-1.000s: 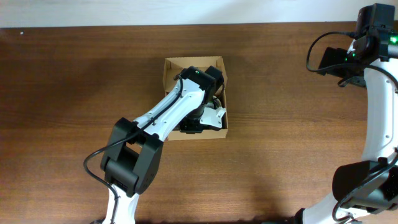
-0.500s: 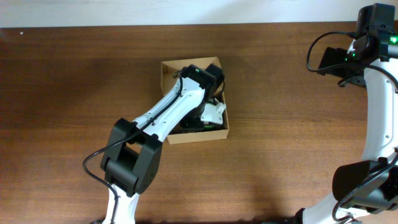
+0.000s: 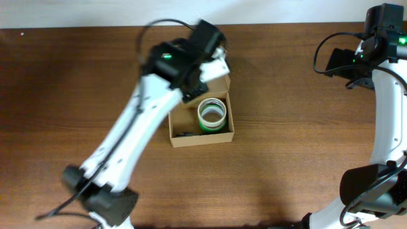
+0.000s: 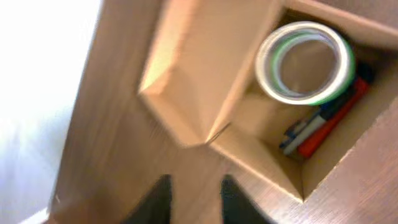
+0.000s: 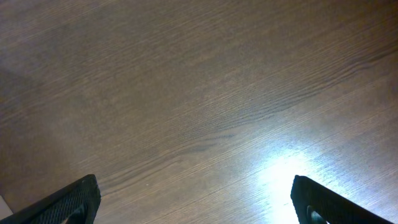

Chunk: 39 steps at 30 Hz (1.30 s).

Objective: Pack container
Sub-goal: 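Open the left gripper and withdraw it from the box, then move both grippers to the box lid's side flaps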

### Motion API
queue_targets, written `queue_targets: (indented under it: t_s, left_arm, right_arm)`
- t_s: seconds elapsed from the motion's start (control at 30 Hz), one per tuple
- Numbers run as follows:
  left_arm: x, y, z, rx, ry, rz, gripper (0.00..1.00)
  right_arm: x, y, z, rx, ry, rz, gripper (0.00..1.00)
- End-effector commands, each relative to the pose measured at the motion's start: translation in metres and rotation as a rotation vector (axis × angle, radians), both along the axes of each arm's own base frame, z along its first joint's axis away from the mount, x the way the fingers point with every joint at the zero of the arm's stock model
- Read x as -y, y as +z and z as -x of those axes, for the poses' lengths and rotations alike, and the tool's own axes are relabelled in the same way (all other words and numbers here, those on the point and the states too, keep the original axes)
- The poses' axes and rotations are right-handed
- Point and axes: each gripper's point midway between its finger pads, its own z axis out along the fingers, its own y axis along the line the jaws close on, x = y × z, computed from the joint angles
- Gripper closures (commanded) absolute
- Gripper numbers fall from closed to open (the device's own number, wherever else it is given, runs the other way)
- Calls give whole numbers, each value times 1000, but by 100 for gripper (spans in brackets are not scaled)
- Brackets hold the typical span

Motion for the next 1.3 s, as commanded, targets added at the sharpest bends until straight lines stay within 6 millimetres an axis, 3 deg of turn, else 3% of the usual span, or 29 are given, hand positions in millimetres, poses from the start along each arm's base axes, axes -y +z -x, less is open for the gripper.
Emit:
queue_targets:
  t_s: [0.0,0.07,0.27,0.37,0.47,0.53,0.6,0.63,0.67,0.8,0.87,1.0,1.17,1.27]
  left_arm:
    - [-51,24,-18,85,272,98,92]
    - [-80,34,-28,128,422,167,98]
    - [-161,39,-50,158,671,325,98]
    - [-187,37,-62,179,760,411,98]
    - [-202,16,-69,129,828,468,98]
    - [-198,-11,-72,7,833,561,98]
    - [-192,-34,-76,-92,825,634,98]
    - [-189,-47,-79,-143,830,662,98]
    - [-186,-60,-81,-192,843,685,98]
    - [-164,-105,-86,-371,858,775,98]
    - [-153,-123,-88,-453,869,820,98]
    - [-137,-152,-89,-584,887,899,98]
    - [-120,-166,-97,-694,944,1030,98]
    - [-110,-171,-102,-757,956,1112,98]
  right_arm:
    - [0,13,0,36,3,8,1]
    - [0,13,0,36,3,8,1]
    - [0,13,0,36,3,8,1]
    - [0,13,0,38,3,6,1]
    - [-13,15,-11,87,38,-62,1]
    - [-26,20,-24,148,81,-134,0]
    - [-38,22,-34,188,117,-199,46]
    - [-43,20,-38,195,116,-231,56]
    - [-47,16,-40,192,103,-270,64]
    - [-71,-16,-49,120,131,-421,76]
    - [-86,-40,-51,54,146,-507,92]
    - [-115,-86,-55,-73,169,-638,96]
    - [-161,-135,-58,-196,222,-773,96]
    - [-188,-150,-60,-227,269,-837,96]
